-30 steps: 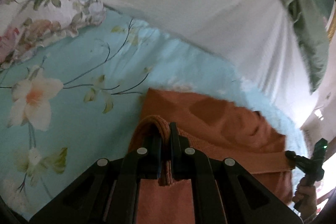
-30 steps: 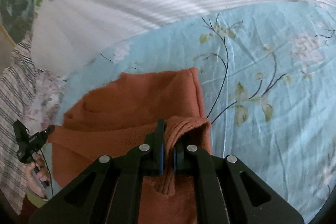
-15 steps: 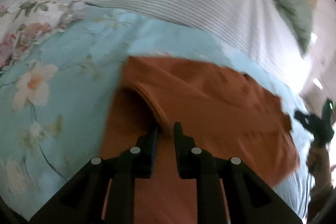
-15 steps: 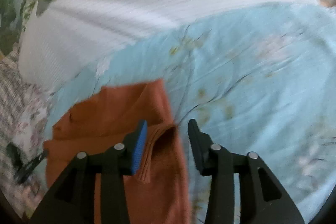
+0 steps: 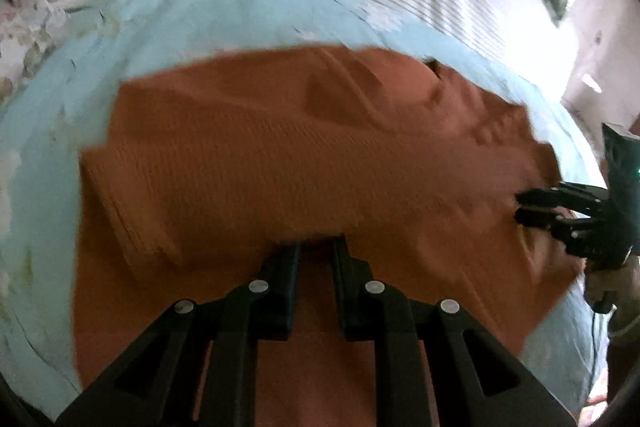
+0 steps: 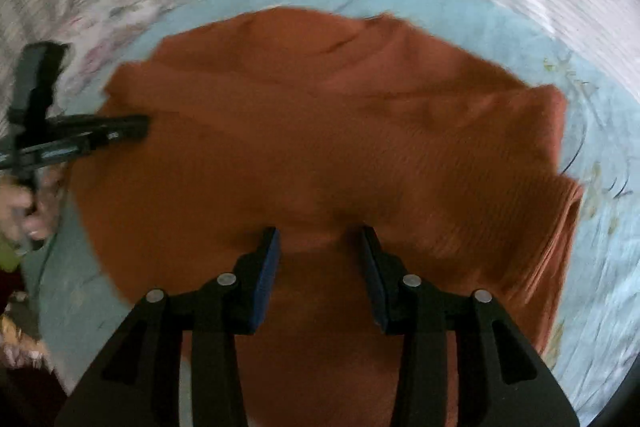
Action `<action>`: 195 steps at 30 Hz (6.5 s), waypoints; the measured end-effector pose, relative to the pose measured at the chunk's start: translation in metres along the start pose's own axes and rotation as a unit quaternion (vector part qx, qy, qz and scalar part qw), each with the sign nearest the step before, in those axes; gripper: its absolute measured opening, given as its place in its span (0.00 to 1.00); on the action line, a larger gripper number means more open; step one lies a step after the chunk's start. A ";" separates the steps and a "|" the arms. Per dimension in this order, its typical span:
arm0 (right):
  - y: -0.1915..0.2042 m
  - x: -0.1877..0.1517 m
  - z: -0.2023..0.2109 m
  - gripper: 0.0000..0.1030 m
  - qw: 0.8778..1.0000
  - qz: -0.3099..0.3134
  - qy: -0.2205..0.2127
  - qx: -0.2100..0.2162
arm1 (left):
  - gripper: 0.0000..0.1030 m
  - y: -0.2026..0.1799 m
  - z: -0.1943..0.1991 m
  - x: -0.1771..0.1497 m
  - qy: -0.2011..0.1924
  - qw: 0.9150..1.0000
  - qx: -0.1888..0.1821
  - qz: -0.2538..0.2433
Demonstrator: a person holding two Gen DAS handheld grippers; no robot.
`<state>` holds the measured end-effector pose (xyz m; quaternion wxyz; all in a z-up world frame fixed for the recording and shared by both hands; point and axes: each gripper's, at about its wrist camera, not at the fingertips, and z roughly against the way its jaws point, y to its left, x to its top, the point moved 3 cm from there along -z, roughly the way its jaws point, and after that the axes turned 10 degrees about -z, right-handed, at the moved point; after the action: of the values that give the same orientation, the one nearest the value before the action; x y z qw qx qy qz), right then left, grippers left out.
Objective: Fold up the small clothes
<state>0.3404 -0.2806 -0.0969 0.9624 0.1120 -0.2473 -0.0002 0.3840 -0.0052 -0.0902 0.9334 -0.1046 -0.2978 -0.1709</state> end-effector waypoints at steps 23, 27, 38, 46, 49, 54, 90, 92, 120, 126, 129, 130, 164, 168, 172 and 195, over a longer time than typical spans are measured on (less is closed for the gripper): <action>-0.019 -0.031 0.067 0.52 0.983 -0.161 -0.091 -0.006 | 0.44 0.037 0.087 -0.076 -0.065 0.978 0.031 0.198; 0.003 -0.058 0.072 0.52 0.982 -0.163 -0.088 0.027 | 0.49 0.018 0.103 -0.109 -0.066 0.974 0.011 0.218; 0.022 -0.109 0.071 0.53 0.979 -0.182 -0.068 0.068 | 0.52 -0.001 0.104 -0.161 -0.050 0.962 -0.029 0.267; 0.020 -0.121 0.080 0.56 0.975 -0.198 -0.071 0.072 | 0.60 -0.007 0.086 -0.154 -0.058 0.954 -0.051 0.290; 0.021 -0.122 0.080 0.56 0.975 -0.199 -0.071 0.072 | 0.60 -0.002 0.079 -0.147 -0.065 0.951 -0.051 0.298; 0.022 -0.120 0.077 0.57 0.975 -0.201 -0.067 0.073 | 0.57 0.016 0.069 -0.135 -0.082 0.941 -0.048 0.324; 0.012 -0.011 0.017 0.77 0.940 -0.230 0.009 0.253 | 0.10 -0.183 0.028 -0.039 -0.101 0.974 0.142 -0.143; 0.020 -0.003 0.003 0.77 0.941 -0.225 0.023 0.253 | 0.10 -0.181 0.029 -0.037 -0.105 0.974 0.139 -0.144; -0.066 0.026 0.062 0.15 0.971 -0.163 -0.049 0.169 | 0.10 -0.280 0.017 0.008 -0.088 0.989 -0.058 -0.105; -0.073 0.028 0.073 0.15 0.976 -0.129 -0.078 0.157 | 0.10 -0.294 0.010 0.012 -0.089 0.989 -0.057 -0.108; -0.066 0.032 0.069 0.15 0.981 -0.100 -0.084 0.140 | 0.10 -0.290 -0.001 0.017 -0.085 0.990 -0.054 -0.103; -0.065 0.031 0.063 0.15 0.986 -0.092 -0.078 0.118 | 0.11 -0.289 -0.008 0.017 -0.077 0.990 -0.055 -0.101; -0.096 -0.032 0.023 0.37 0.957 -0.222 0.000 0.187 | 0.45 -0.078 -0.081 0.034 0.017 0.966 -0.211 0.149; -0.083 -0.034 0.032 0.27 0.958 -0.217 -0.014 0.187 | 0.26 -0.083 -0.070 0.033 0.007 0.963 -0.227 0.147; -0.042 -0.043 0.049 0.26 0.958 -0.189 -0.021 0.217 | 0.24 -0.087 -0.008 0.017 -0.030 0.972 -0.207 0.110; 0.098 -0.105 0.015 0.41 0.963 -0.130 0.033 0.234 | 0.47 0.047 0.078 -0.136 -0.023 0.950 -0.198 0.241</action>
<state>0.2352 -0.1827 -0.1127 0.9087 0.3652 -0.1919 -0.0638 0.2578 0.0965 -0.1124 0.9001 -0.3600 -0.2455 0.0064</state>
